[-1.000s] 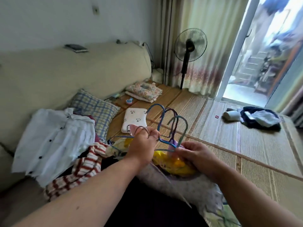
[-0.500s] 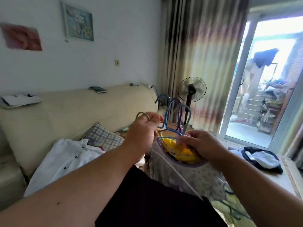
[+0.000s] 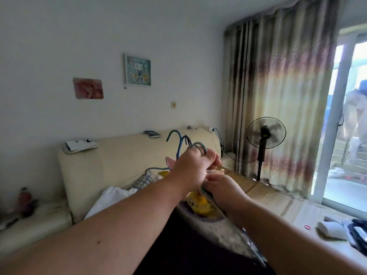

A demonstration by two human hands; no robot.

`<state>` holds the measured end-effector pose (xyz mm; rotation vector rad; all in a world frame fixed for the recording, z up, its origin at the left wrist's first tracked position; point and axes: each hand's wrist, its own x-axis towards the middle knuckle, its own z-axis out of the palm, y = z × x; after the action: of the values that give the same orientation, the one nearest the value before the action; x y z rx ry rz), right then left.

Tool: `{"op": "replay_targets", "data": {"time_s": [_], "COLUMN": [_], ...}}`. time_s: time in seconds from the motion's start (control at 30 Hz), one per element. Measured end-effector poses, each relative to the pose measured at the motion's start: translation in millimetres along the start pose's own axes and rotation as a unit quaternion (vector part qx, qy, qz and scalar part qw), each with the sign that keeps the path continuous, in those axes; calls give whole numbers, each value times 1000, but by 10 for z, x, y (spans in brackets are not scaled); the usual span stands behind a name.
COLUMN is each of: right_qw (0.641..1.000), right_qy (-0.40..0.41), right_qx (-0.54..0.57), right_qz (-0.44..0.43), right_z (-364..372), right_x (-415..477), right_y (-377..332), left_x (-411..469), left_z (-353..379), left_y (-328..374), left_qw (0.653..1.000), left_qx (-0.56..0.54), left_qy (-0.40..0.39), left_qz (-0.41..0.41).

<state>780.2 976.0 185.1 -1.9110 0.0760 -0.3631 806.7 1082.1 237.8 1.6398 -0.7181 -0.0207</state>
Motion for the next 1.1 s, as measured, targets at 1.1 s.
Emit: {"op": "replay_targets", "data": {"time_s": [1.1], "right_qw": [958], "right_qy": [-265], "right_qx": [108], "right_qz": [-15], "right_z": [1105], "right_x": [34], "right_y": [-818], "left_x": [-1051], "left_z": [-1670], "left_y": [410], "left_qw": [914], "left_qx": [50], "left_qy": [402], "left_qz": [-32]}}
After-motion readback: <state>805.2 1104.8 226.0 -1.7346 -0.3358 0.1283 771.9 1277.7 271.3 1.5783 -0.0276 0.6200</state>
